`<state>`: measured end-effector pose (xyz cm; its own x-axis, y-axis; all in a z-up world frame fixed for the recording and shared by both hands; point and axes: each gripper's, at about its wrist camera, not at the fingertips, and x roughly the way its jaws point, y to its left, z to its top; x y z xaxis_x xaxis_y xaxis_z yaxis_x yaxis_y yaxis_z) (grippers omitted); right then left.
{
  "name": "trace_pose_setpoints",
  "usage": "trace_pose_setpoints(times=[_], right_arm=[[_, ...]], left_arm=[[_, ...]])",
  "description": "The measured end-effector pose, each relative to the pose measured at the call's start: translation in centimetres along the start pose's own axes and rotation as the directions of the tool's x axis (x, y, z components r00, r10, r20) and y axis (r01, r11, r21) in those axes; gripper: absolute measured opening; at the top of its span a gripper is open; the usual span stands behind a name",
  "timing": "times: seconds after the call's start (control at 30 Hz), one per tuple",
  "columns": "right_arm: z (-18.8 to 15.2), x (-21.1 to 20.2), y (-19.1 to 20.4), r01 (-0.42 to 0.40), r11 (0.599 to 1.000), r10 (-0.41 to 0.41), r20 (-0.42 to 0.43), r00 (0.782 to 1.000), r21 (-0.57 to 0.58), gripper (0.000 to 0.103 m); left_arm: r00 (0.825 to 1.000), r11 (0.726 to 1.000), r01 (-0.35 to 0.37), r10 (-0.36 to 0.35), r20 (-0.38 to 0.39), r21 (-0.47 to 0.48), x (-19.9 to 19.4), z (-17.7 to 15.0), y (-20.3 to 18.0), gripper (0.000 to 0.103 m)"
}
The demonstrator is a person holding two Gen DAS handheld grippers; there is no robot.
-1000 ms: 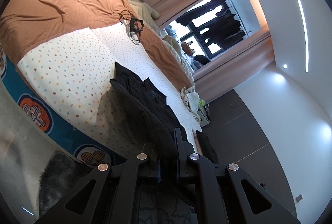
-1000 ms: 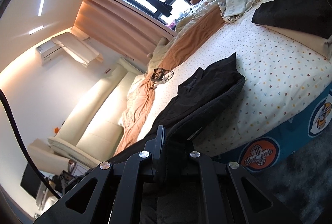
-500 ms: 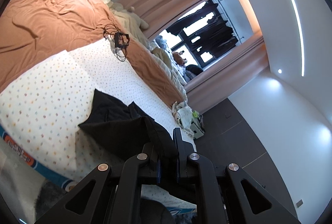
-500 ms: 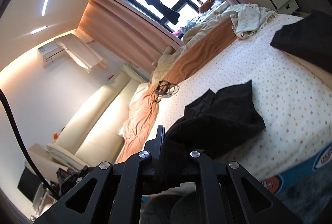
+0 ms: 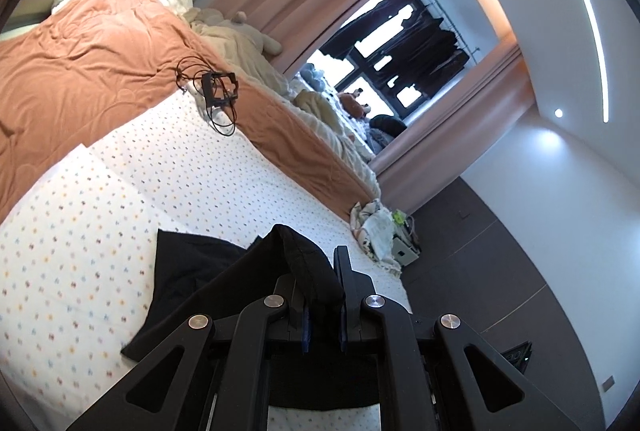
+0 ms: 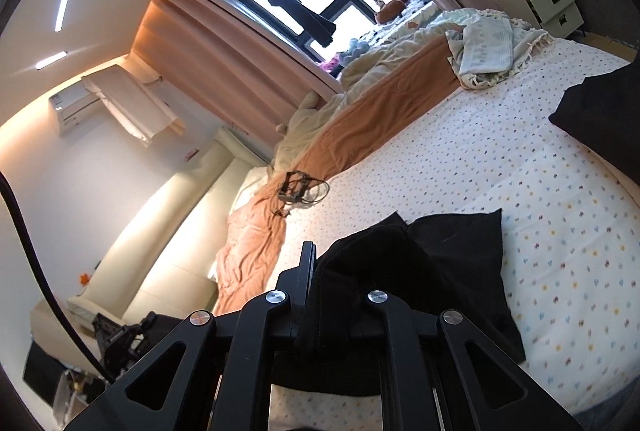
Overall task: Fold large clothes
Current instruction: 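Lift the hem with both grippers and fold it over toward the collar, then open both grippers to release the folded hem onto the shirt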
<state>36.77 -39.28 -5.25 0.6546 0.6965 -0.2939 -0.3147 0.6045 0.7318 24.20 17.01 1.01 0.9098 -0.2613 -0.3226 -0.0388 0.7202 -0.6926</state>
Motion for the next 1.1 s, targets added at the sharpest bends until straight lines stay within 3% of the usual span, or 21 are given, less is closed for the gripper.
trace_pose_setpoints(times=[0.3, 0.53, 0.6, 0.63, 0.67, 0.7, 0.73, 0.8, 0.93, 1.1], right_arm=[[2.5, 7.9, -4.0, 0.051, 0.998, -0.050, -0.051, 0.997, 0.023, 0.011], [2.9, 14.0, -8.1, 0.112, 0.993, -0.108, -0.095, 0.990, 0.036, 0.012], [3.1, 15.4, -8.8, 0.149, 0.988, -0.146, -0.102, 0.984, 0.031, 0.022], [3.2, 16.1, -9.2, 0.185, 0.983, -0.182, -0.106, 0.978, 0.022, 0.036], [3.2, 16.9, -9.6, 0.222, 0.975, -0.219, -0.112, 0.969, 0.016, 0.046], [3.1, 17.1, -9.8, 0.240, 0.971, -0.237, -0.112, 0.965, 0.016, 0.069], [3.0, 17.3, -10.1, 0.261, 0.965, -0.258, -0.103, 0.961, 0.014, 0.082], [2.7, 17.2, -10.7, 0.275, 0.961, -0.273, -0.100, 0.957, 0.015, 0.084], [1.7, 17.0, -12.0, 0.303, 0.953, -0.298, -0.126, 0.946, 0.022, 0.084], [0.6, 16.4, -13.4, 0.360, 0.933, -0.354, -0.159, 0.922, 0.010, 0.083]], left_arm=[[0.996, 0.997, -0.075, 0.075, -0.057, -0.011, 9.0, 2.6, 4.1, 0.010], [0.985, 0.988, -0.148, 0.143, -0.092, -0.047, 15.7, 2.5, 8.9, 0.013], [0.983, 0.987, -0.145, 0.135, -0.122, -0.073, 17.5, 2.3, 10.3, 0.023], [0.983, 0.987, -0.139, 0.128, -0.134, -0.081, 18.3, 2.2, 10.8, 0.039], [0.982, 0.986, -0.147, 0.136, -0.134, -0.078, 18.7, 2.1, 11.0, 0.064], [0.979, 0.983, -0.171, 0.161, -0.123, -0.067, 19.0, 2.0, 11.2, 0.076], [0.978, 0.980, -0.190, 0.184, -0.103, -0.057, 18.9, 1.9, 11.4, 0.089], [0.977, 0.978, -0.205, 0.202, -0.072, -0.045, 18.5, 1.5, 11.7, 0.090], [0.962, 0.966, -0.257, 0.252, -0.103, -0.038, 18.6, 0.5, 13.0, 0.090], [0.935, 0.942, -0.337, 0.335, -0.119, 0.000, 17.8, -1.3, 14.5, 0.089]])
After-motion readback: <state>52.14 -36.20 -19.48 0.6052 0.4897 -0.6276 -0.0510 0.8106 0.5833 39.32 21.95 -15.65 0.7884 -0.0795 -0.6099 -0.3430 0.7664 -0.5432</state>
